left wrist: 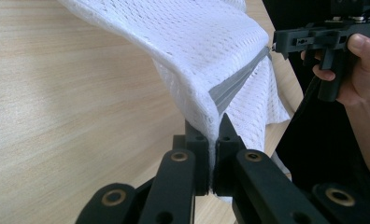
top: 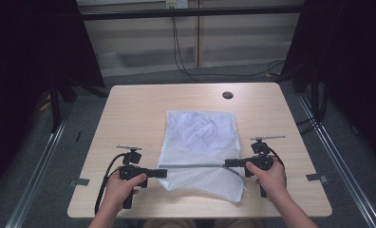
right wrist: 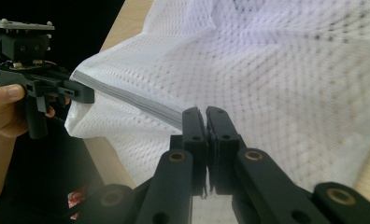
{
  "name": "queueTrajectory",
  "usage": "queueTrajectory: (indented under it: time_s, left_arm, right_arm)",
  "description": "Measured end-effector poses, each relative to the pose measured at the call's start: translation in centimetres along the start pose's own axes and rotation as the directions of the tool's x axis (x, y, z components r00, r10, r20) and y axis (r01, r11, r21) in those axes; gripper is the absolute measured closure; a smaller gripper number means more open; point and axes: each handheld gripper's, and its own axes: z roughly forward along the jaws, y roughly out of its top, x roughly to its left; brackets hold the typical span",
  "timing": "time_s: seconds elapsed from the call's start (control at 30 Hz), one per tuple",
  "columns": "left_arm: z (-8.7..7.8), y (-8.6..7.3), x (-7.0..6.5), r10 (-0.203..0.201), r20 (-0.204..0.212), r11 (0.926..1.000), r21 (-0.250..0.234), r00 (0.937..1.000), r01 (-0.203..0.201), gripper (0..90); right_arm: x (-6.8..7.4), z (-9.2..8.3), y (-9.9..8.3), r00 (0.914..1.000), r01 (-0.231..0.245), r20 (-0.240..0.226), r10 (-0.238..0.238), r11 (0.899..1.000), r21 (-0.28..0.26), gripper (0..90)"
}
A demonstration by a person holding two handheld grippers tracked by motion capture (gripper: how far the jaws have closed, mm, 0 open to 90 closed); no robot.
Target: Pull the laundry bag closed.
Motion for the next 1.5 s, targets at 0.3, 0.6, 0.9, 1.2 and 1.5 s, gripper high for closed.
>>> queueTrajectory:
  time_s: [0.3, 0.6, 0.9, 1.2, 1.5]
  left_arm:
    - [0.1, 0.0, 0.0, 0.008, -0.003, 1.0000, 0.000, 1.0000, -0.008, 88.3]
    - [0.1, 0.0, -0.1, -0.005, 0.003, 1.0000, -0.004, 1.0000, 0.005, 88.3]
    - [-0.2, -0.1, 0.2, -0.006, -0.002, 1.0000, -0.007, 1.0000, 0.006, 88.3]
    - [-0.3, -0.2, 0.2, -0.022, 0.006, 0.9997, -0.013, 0.9997, 0.022, 88.3]
    - [-0.4, -0.2, 0.1, -0.019, 0.002, 0.9997, -0.012, 0.9998, 0.019, 88.3]
  right_arm:
    - [-0.6, -1.1, -0.4, 0.9999, 0.000, 0.015, 0.000, 1.000, -0.007, 87.2]
    - [-0.9, -1.6, -0.6, 0.9999, -0.001, 0.017, 0.001, 1.000, -0.014, 87.2]
    - [-1.4, -2.3, -0.8, 0.9995, -0.016, 0.026, 0.017, 1.000, -0.020, 87.2]
    - [-2.0, -3.3, -1.0, 0.9990, -0.027, 0.035, 0.029, 0.999, -0.033, 87.2]
    - [-2.1, -3.6, -1.2, 0.9982, -0.025, 0.054, 0.027, 0.999, -0.034, 87.2]
